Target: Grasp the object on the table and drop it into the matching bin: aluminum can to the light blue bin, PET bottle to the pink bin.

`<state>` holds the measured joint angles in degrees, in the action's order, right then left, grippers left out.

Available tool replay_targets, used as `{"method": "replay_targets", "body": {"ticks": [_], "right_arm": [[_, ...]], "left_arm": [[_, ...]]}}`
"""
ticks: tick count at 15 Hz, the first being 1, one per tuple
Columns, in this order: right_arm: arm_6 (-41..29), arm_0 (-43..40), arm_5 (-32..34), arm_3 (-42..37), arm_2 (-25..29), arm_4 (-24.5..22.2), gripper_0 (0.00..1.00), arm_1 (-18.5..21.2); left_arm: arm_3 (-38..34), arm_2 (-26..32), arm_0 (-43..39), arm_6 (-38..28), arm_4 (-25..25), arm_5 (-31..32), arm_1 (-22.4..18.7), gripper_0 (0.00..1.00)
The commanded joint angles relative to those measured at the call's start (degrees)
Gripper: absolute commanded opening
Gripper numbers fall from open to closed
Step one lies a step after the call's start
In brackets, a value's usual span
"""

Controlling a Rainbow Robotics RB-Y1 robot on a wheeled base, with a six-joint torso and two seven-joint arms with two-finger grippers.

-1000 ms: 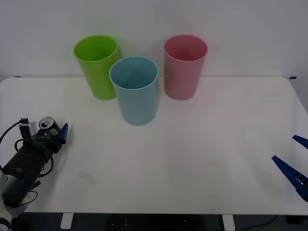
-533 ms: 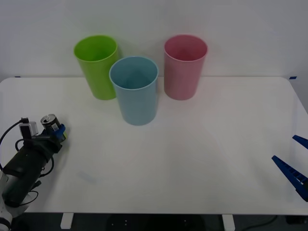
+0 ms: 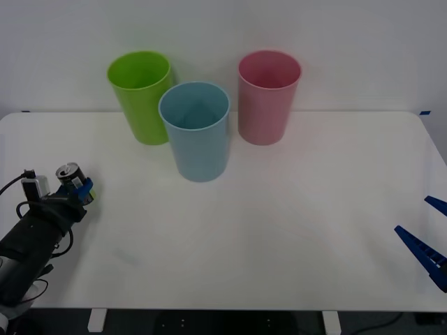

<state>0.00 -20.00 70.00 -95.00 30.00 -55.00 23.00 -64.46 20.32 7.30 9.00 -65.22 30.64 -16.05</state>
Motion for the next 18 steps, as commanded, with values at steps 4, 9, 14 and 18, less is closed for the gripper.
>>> {"method": "replay_targets", "body": {"ticks": [4, 9, 14, 18], "right_arm": [[0.0, 0.0, 0.0, 0.0, 0.0, 0.0, 1.0, 0.0], [0.0, 0.0, 0.0, 0.0, 0.0, 0.0, 1.0, 0.0], [0.0, 0.0, 0.0, 0.0, 0.0, 0.0, 1.0, 0.0], [0.0, 0.0, 0.0, 0.0, 0.0, 0.0, 1.0, 0.0]], "left_arm": [[-11.1, -2.0, -5.1, -1.5, 1.1, 0.4, 0.1, 0.0], [-20.4, -2.9, -9.1, -3.5, 1.7, 0.6, 0.1, 0.0], [-27.5, -3.6, -11.4, -5.9, 1.7, 3.0, 0.0, 0.0], [-32.3, -3.1, -11.4, -11.7, -1.1, 5.2, 0.0, 0.0]]}}
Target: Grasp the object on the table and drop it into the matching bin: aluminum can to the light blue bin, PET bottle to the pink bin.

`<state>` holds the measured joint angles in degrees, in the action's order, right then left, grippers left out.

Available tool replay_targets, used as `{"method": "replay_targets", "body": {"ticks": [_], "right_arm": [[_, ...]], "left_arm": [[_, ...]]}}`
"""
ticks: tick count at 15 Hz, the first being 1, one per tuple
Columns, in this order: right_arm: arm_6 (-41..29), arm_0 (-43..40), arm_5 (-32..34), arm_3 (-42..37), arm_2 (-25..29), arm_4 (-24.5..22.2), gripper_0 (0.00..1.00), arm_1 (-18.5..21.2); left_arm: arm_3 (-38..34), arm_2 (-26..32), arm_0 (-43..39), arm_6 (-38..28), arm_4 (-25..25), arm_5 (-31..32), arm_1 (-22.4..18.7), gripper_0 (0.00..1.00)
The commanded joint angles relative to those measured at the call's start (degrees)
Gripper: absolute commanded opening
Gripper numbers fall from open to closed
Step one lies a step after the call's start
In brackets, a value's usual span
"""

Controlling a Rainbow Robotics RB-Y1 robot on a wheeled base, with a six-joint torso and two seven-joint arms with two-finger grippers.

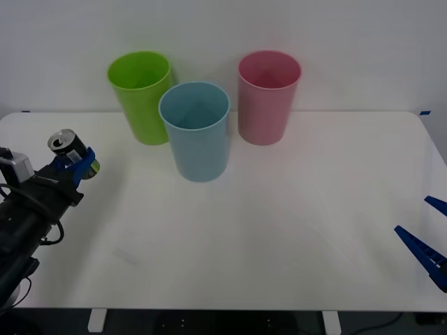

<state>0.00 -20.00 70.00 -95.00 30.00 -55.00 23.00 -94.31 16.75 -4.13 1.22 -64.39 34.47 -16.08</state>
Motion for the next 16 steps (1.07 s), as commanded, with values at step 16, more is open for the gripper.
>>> {"method": "replay_targets", "body": {"ticks": [16], "right_arm": [[0.0, 0.0, 0.0, 0.0, 0.0, 0.0, 1.0, 0.0]], "left_arm": [[-13.7, -2.9, 9.1, -26.3, -13.7, 1.3, 0.6, 0.0]]}}
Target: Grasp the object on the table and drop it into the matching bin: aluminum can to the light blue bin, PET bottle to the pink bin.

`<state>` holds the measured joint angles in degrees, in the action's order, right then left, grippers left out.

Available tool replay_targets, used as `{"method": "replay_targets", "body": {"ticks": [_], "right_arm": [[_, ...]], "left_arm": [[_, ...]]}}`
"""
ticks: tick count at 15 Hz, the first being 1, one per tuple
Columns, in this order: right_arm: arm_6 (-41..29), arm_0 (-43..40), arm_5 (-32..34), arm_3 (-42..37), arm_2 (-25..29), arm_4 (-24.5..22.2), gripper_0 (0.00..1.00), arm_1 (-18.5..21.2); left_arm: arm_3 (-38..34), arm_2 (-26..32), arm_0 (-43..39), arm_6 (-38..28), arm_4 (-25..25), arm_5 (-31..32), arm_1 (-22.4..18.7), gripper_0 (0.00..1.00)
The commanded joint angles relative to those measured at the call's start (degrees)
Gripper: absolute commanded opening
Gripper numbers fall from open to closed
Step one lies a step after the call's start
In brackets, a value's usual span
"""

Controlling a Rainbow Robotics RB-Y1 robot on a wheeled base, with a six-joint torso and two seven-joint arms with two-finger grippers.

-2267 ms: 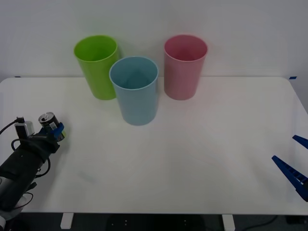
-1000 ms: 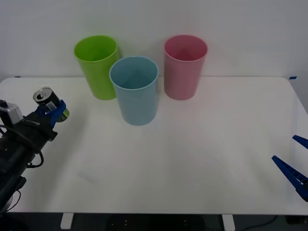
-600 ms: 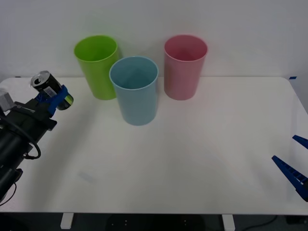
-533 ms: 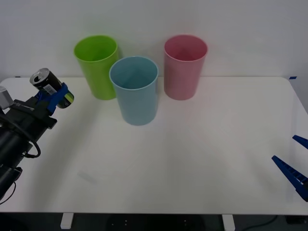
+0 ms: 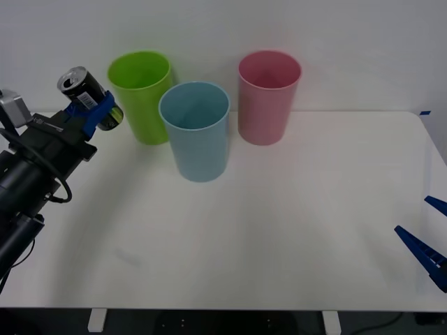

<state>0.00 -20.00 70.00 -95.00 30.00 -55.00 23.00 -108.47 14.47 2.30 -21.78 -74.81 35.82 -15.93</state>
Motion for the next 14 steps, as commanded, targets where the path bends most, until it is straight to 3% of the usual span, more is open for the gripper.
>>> {"method": "replay_targets", "body": {"ticks": [1, 9, 14], "right_arm": [[0.0, 0.0, 0.0, 0.0, 0.0, 0.0, 1.0, 0.0], [0.0, 0.0, 0.0, 0.0, 0.0, 0.0, 1.0, 0.0], [0.0, 0.0, 0.0, 0.0, 0.0, 0.0, 1.0, 0.0]], "left_arm": [[1.2, -0.8, 4.4, -4.2, -5.2, 0.0, 1.3, 0.0], [10.6, -1.7, 16.4, -4.1, -19.6, 0.0, 10.1, 0.0], [17.8, -1.1, 23.7, -3.8, -27.4, 0.0, 13.4, 0.0]]}}
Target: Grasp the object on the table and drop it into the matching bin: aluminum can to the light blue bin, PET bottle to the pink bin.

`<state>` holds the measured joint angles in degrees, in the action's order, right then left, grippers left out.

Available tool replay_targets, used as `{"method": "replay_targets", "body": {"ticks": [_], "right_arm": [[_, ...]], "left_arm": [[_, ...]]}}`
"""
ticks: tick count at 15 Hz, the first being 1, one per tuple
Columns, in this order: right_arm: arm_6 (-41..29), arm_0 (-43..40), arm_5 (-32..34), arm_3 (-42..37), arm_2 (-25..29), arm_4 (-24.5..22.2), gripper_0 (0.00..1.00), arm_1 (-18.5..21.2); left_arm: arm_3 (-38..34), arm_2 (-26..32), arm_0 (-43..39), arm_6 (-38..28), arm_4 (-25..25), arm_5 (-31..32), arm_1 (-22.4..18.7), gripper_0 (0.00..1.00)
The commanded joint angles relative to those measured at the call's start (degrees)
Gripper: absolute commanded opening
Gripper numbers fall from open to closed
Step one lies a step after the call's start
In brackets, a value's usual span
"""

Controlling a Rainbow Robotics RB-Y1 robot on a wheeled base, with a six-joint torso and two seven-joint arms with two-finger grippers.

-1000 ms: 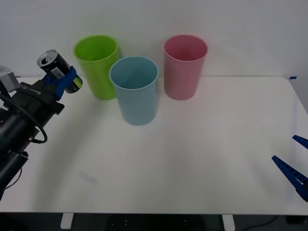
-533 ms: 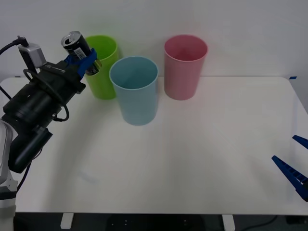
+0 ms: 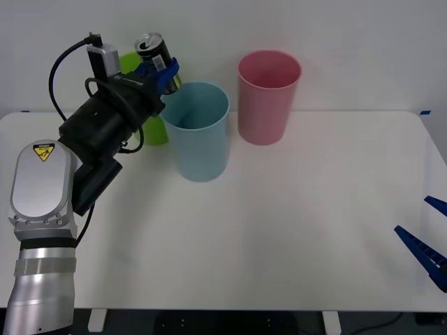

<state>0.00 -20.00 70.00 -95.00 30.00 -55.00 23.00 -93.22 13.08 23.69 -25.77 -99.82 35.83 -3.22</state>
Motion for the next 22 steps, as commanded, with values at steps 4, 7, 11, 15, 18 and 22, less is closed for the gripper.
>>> {"method": "replay_targets", "body": {"ticks": [4, 7, 11, 15, 18, 22], "right_arm": [[0.0, 0.0, 0.0, 0.0, 0.0, 0.0, 1.0, 0.0], [0.0, 0.0, 0.0, 0.0, 0.0, 0.0, 1.0, 0.0], [0.0, 0.0, 0.0, 0.0, 0.0, 0.0, 1.0, 0.0], [0.0, 0.0, 0.0, 0.0, 0.0, 0.0, 1.0, 0.0], [0.0, 0.0, 0.0, 0.0, 0.0, 0.0, 1.0, 0.0], [0.0, 0.0, 0.0, 0.0, 0.0, 0.0, 1.0, 0.0]], "left_arm": [[7.0, 0.2, 6.6, 0.2, -5.4, -0.1, 0.7, 0.0], [8.4, 0.4, 7.9, -0.1, -7.0, -0.2, 0.7, 0.0], [8.6, -0.1, 8.1, -0.1, -7.8, -0.1, 0.7, 0.0], [8.6, -0.3, 8.1, -0.2, -8.2, -0.1, 0.6, 0.0], [8.6, -0.3, 8.1, 0.1, -8.2, -0.1, 0.7, 0.08], [8.6, -0.7, 8.1, 0.9, -7.6, -0.1, 0.6, 1.0]]}}
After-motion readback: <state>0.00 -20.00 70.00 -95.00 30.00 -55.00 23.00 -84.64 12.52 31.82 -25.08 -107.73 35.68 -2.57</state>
